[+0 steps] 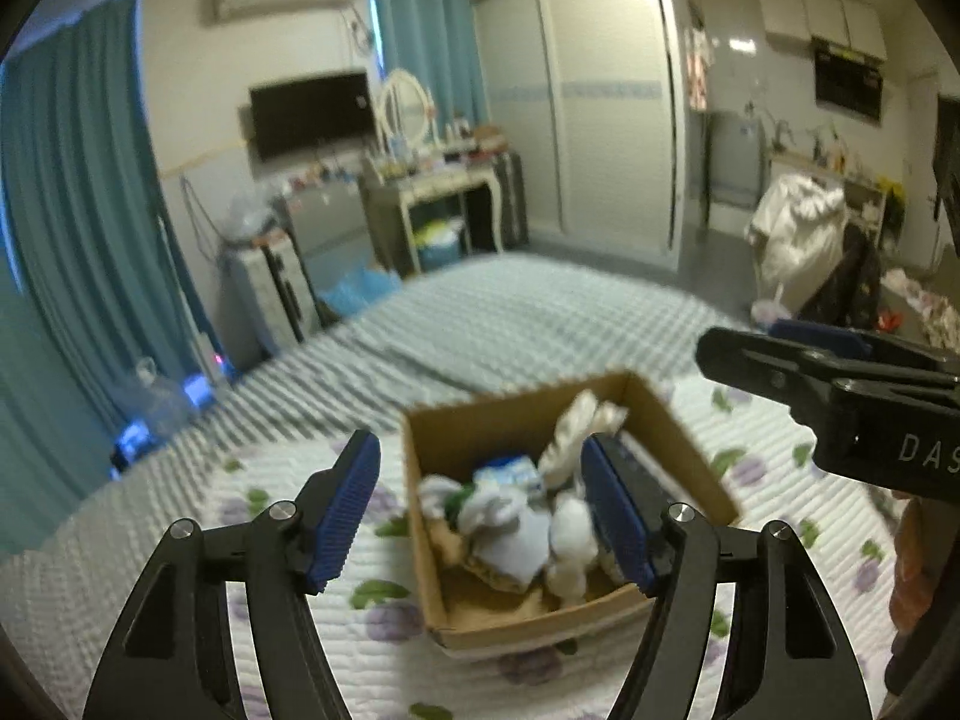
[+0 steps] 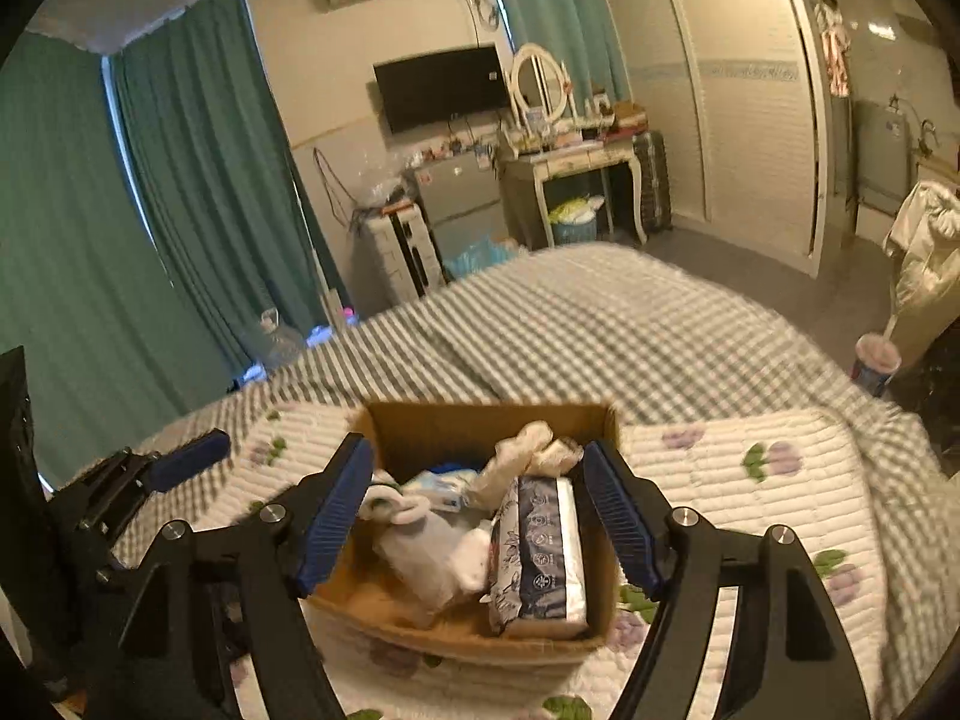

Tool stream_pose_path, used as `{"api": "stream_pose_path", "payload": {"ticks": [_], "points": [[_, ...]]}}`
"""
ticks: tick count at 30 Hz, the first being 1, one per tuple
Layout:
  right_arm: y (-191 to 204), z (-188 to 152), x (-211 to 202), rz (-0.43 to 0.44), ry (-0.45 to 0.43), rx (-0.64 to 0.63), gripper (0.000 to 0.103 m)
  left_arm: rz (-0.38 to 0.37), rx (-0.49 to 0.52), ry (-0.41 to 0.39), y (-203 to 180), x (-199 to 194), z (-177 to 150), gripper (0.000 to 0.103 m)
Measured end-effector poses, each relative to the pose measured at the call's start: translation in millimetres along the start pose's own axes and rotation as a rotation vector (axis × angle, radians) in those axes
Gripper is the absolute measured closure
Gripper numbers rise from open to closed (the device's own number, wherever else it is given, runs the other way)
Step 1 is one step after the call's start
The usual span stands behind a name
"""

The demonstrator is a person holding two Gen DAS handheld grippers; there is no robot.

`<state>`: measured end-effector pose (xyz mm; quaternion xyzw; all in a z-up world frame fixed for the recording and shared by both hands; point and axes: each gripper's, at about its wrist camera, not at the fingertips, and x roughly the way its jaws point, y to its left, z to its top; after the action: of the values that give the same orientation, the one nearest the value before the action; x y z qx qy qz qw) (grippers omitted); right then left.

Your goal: Organize soft objects

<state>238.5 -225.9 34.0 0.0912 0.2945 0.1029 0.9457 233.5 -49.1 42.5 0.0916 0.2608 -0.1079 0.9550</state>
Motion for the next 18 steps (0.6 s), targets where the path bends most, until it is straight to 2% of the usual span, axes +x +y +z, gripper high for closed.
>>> {"api": "stream_pose_path", "payload": {"ticks": [5, 7, 8, 10, 11, 15, 18], "points": [[18, 25, -90, -0.010, -0.104, -0.039, 0.030, 0.068, -0.026, -0.182, -2, -101, 28, 0.032], [27, 30, -127, -0.025, -0.146, -0.064, 0.030, 0.088, -0.038, -0.232, -3, -134, 33, 0.032], [33, 31, -153, -0.035, -0.176, -0.082, 0.029, 0.094, -0.046, -0.263, -5, -153, 34, 0.029], [40, 30, -185, -0.045, -0.210, -0.103, 0.025, 0.101, -0.070, -0.323, -6, -186, 33, 0.011], [43, 28, -204, -0.052, -0.232, -0.117, 0.019, 0.107, -0.083, -0.360, -7, -205, 30, 0.009], [47, 14, -261, -0.078, -0.318, -0.145, 0.003, 0.118, -0.083, -0.405, -13, -239, 23, 0.009], [49, 0, -291, -0.082, -0.371, -0.161, 0.000, 0.148, -0.102, -0.441, -16, -255, 12, 0.008]]}}
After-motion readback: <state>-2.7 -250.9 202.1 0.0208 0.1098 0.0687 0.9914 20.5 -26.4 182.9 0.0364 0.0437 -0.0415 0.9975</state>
